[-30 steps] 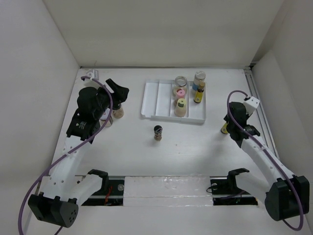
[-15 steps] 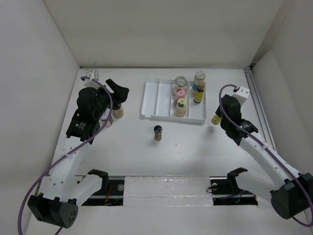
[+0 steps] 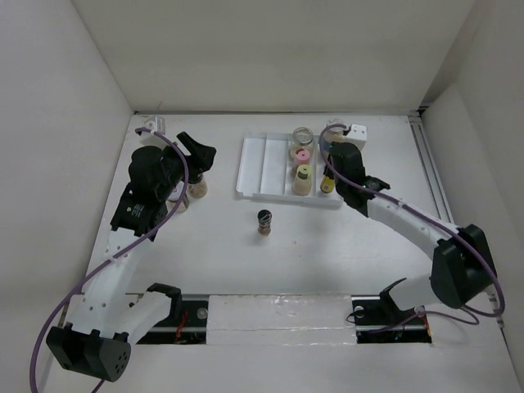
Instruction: Organize the condiment bottles
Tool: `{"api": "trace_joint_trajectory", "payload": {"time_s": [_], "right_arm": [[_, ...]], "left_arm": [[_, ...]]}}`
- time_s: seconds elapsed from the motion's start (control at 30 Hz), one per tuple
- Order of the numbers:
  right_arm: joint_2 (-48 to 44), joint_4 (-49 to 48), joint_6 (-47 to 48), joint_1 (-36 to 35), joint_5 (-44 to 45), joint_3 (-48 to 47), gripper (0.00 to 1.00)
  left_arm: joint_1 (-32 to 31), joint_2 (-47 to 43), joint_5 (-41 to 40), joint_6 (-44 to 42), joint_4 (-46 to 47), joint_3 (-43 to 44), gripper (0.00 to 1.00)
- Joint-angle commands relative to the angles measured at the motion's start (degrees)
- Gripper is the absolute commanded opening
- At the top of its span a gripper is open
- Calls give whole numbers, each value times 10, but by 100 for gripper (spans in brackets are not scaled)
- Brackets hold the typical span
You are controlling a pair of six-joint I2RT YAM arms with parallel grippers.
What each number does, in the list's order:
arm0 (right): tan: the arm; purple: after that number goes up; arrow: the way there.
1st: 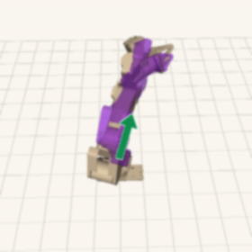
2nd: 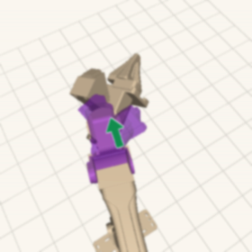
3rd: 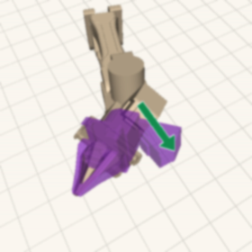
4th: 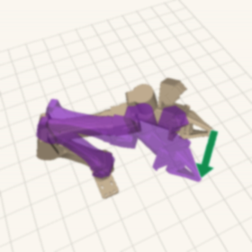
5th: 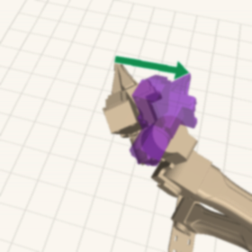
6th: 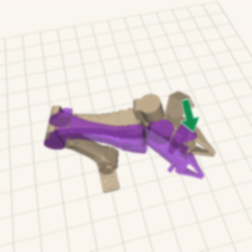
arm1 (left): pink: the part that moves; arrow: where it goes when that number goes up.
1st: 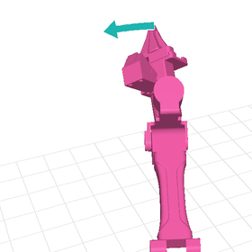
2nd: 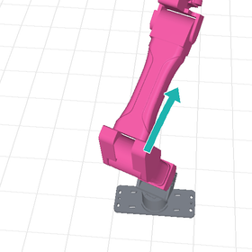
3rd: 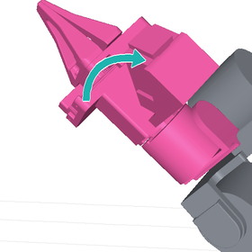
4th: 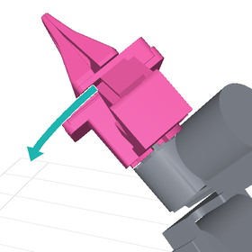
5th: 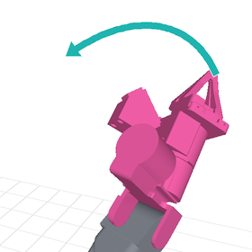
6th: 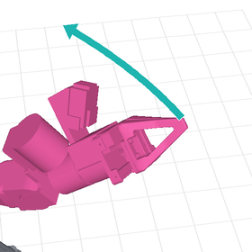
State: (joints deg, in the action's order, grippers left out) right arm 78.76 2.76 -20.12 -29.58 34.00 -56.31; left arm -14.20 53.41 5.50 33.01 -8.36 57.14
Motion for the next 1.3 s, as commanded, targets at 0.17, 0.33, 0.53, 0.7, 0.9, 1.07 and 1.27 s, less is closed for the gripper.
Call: {"api": "trace_joint_trajectory", "payload": {"time_s": [0.17, 0.33, 0.53, 0.7, 0.9, 1.07, 1.27], "right_arm": [[62, -137, 32, 35, -24, -37, 28], [84, -137, 26, 40, -24, -32, 31], [90, -137, 26, 40, -24, -27, 62], [49, -122, 32, 33, -24, -34, 78], [-2, -130, 69, -6, -141, -45, 67], [53, -170, 83, -49, -385, -90, 17], [209, -196, 105, -137, -468, -200, 25]], "left_arm": [[-2, -10, -1, -8, 24, 5, 64], [-2, -5, -5, -8, 24, 5, 64], [-2, -5, -8, -8, 24, 5, 64], [-2, -5, -14, -8, 19, 5, 64], [-2, -16, -47, -8, 7, 12, 64], [-2, -22, -101, 4, -17, 12, 61], [4, -54, -136, 17, -23, 12, 22]]}}
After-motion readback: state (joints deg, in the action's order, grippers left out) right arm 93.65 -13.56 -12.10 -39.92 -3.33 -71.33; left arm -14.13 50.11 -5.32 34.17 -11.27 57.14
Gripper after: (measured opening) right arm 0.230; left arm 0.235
